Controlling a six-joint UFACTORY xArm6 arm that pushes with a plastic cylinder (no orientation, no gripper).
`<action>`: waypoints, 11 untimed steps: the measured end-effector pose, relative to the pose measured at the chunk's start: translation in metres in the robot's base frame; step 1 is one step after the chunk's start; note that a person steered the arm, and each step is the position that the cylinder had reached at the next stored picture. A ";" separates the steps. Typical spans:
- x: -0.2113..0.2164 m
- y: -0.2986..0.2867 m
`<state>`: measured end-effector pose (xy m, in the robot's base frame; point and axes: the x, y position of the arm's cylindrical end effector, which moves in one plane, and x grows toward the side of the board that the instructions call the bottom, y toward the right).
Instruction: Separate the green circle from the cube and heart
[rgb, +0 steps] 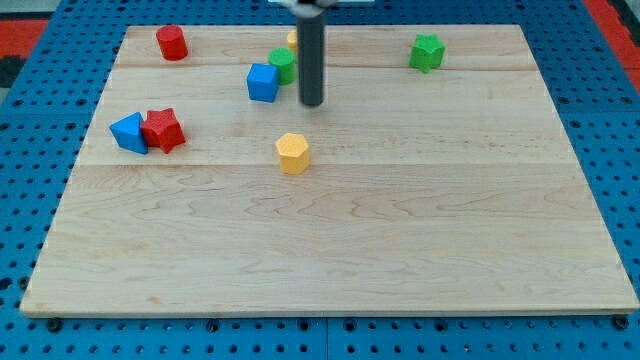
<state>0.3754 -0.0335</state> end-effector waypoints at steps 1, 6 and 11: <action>0.004 -0.051; -0.101 0.010; -0.079 0.101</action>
